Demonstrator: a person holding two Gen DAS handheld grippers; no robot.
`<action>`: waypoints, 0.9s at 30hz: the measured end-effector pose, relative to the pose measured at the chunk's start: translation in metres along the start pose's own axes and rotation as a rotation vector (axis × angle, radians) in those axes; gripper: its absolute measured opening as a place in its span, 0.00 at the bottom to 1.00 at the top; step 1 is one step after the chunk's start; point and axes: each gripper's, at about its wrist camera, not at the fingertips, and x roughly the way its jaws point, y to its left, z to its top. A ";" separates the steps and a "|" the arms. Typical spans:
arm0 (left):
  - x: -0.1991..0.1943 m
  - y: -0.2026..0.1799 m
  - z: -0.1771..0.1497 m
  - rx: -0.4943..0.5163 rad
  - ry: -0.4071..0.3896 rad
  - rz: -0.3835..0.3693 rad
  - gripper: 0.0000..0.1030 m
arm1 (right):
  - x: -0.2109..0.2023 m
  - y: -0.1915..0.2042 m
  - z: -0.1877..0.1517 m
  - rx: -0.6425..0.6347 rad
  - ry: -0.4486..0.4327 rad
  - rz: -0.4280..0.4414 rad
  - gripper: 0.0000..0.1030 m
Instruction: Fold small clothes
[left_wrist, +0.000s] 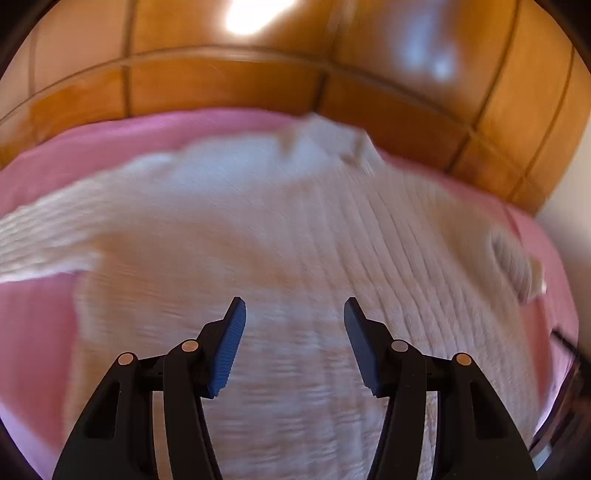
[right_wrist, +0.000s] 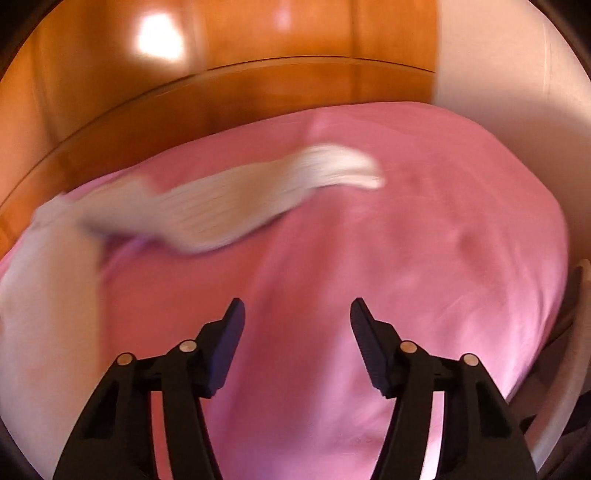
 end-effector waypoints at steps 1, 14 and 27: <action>0.010 -0.005 -0.002 0.024 0.010 0.024 0.53 | 0.008 -0.009 0.007 -0.003 -0.009 -0.033 0.57; 0.038 -0.003 -0.010 0.052 0.021 0.064 0.71 | 0.108 -0.004 0.074 -0.355 -0.025 -0.213 0.53; 0.036 -0.004 -0.006 0.033 0.007 0.041 0.72 | 0.033 -0.001 0.077 -0.464 -0.060 -0.253 0.05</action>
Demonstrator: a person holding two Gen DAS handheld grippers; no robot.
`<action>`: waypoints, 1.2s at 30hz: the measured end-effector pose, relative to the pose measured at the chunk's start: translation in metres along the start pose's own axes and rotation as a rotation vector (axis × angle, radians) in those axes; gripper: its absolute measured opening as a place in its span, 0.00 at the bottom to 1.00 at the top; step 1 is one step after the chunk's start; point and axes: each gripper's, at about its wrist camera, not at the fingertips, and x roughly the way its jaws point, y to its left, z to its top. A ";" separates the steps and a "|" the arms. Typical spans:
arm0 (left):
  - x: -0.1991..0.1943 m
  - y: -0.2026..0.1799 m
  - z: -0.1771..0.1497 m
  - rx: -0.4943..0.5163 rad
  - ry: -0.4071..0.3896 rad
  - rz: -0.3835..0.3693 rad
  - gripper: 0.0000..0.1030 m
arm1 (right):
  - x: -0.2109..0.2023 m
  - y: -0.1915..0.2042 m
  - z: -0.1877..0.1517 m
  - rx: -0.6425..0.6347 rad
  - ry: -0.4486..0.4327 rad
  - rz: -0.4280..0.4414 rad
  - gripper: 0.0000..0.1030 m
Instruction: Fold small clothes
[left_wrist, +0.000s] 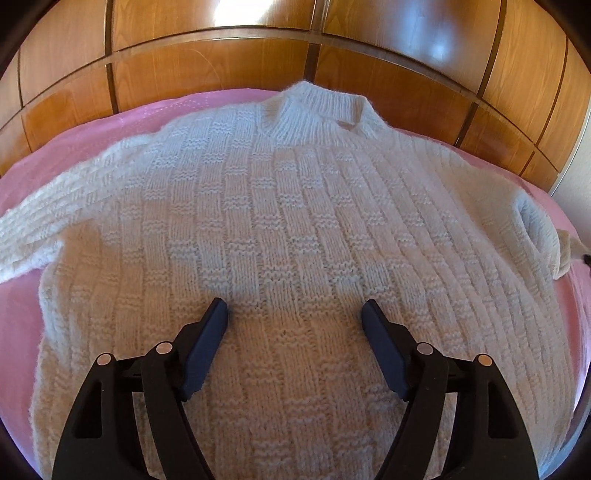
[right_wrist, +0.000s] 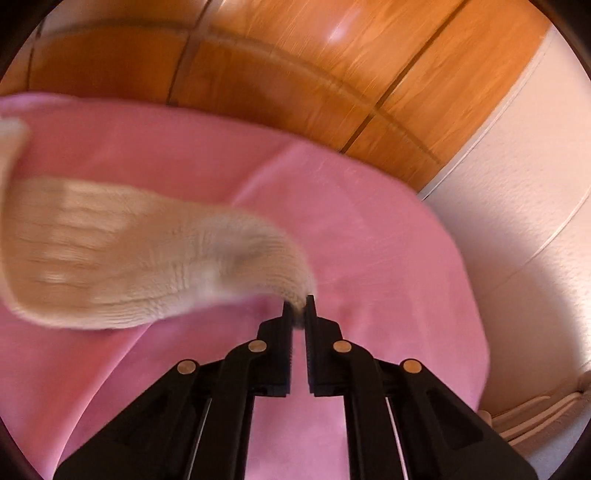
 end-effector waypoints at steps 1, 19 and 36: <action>0.000 0.000 0.000 -0.002 -0.001 -0.003 0.72 | -0.017 -0.005 -0.001 0.002 -0.012 0.003 0.05; -0.005 0.011 -0.006 -0.028 -0.006 -0.061 0.74 | -0.177 -0.094 -0.044 0.243 0.011 0.184 0.04; 0.002 0.000 -0.010 0.012 0.004 -0.022 0.76 | 0.042 -0.165 -0.062 0.824 0.277 0.153 0.52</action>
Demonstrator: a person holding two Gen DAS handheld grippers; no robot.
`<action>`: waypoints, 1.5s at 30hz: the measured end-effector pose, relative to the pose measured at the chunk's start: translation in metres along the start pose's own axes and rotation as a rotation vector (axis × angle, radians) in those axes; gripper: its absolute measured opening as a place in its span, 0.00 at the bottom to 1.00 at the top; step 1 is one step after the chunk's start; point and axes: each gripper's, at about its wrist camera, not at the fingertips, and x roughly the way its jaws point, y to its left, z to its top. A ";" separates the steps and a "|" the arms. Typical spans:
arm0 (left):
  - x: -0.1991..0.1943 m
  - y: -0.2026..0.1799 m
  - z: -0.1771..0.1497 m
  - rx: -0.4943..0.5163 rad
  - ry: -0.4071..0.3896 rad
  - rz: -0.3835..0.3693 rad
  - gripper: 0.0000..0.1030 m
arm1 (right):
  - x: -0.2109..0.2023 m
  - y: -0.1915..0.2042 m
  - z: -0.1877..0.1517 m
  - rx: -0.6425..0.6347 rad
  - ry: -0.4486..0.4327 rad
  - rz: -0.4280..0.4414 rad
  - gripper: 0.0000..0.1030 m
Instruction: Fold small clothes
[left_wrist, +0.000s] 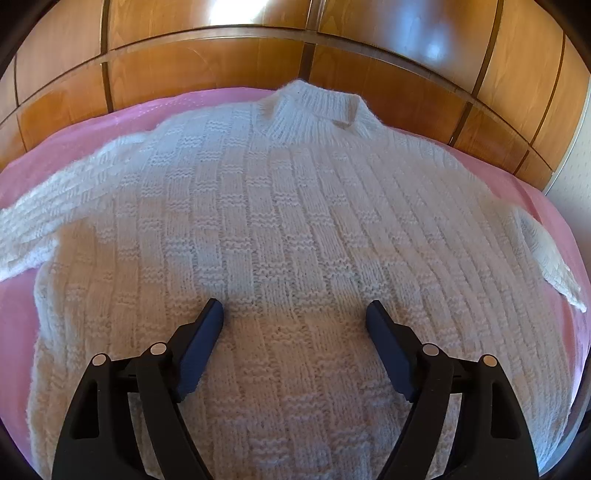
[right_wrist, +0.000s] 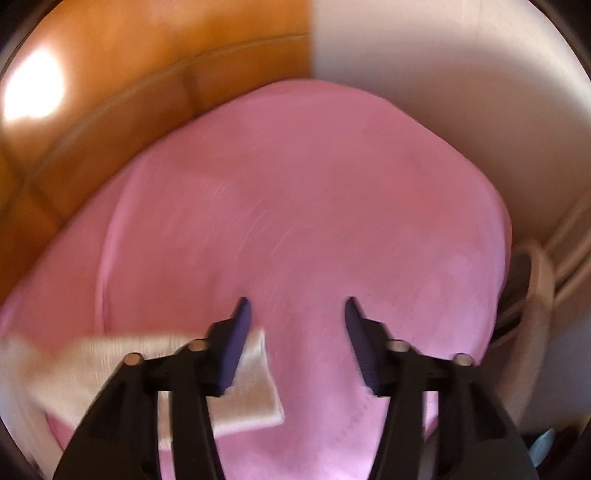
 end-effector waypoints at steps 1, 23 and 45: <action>0.000 -0.001 0.000 0.001 0.000 -0.001 0.77 | 0.000 -0.005 -0.009 0.035 0.003 0.044 0.51; -0.001 -0.006 0.000 0.011 0.000 0.008 0.79 | -0.039 0.033 -0.019 0.001 -0.269 0.223 0.06; -0.042 0.016 -0.007 -0.043 -0.016 -0.050 0.79 | -0.041 0.175 -0.189 -0.364 0.195 0.637 0.52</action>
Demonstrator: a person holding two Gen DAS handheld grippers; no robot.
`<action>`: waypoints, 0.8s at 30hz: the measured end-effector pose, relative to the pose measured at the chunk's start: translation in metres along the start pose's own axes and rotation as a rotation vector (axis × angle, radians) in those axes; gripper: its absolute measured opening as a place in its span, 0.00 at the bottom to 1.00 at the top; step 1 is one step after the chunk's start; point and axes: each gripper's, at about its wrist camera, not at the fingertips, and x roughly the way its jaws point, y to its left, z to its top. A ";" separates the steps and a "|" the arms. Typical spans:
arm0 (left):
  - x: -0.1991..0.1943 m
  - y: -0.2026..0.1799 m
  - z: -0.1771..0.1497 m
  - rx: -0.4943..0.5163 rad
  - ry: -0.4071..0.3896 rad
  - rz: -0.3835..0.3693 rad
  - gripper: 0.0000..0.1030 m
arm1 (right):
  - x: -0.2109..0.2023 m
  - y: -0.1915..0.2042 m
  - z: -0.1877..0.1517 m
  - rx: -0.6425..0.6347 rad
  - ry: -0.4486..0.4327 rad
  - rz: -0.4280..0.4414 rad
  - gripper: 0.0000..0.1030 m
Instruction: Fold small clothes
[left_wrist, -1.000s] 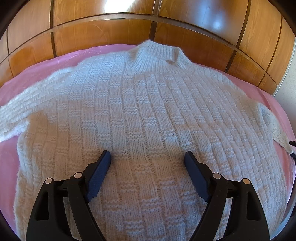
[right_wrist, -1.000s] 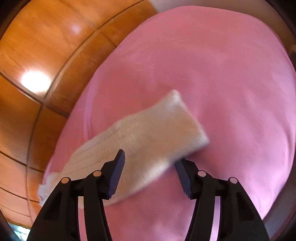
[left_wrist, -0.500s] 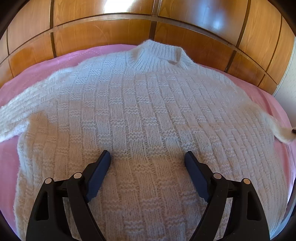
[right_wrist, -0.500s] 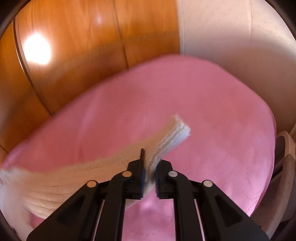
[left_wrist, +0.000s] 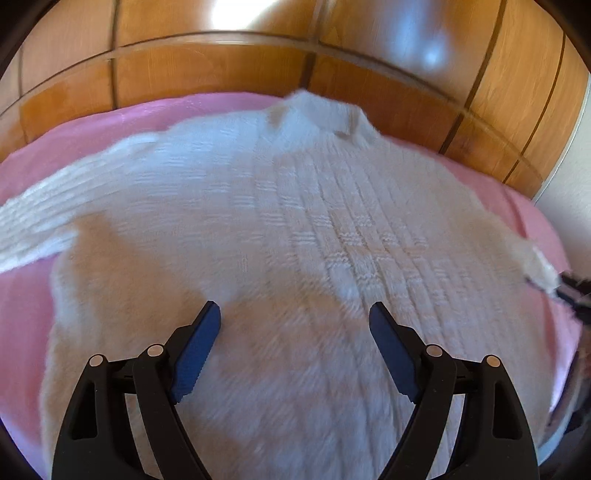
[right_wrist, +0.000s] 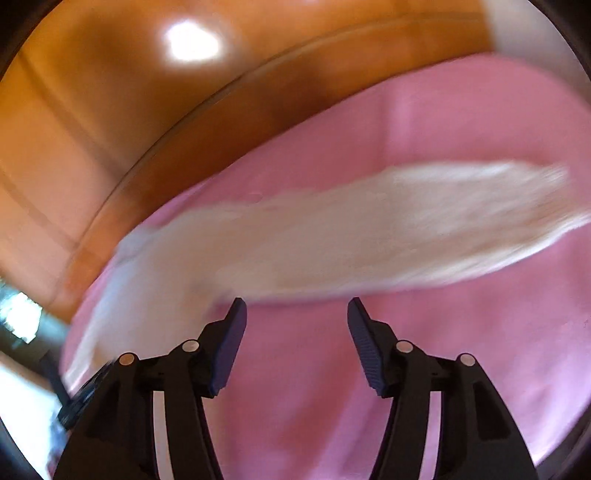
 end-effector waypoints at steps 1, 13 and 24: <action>-0.011 0.007 -0.002 -0.008 -0.012 0.003 0.79 | 0.010 0.011 -0.009 -0.022 0.022 0.005 0.52; -0.102 0.114 -0.070 -0.203 0.050 -0.113 0.71 | 0.051 0.047 -0.047 -0.125 0.161 0.119 0.38; -0.133 0.106 -0.106 -0.124 0.087 -0.118 0.07 | -0.005 0.073 -0.100 -0.193 0.099 0.119 0.05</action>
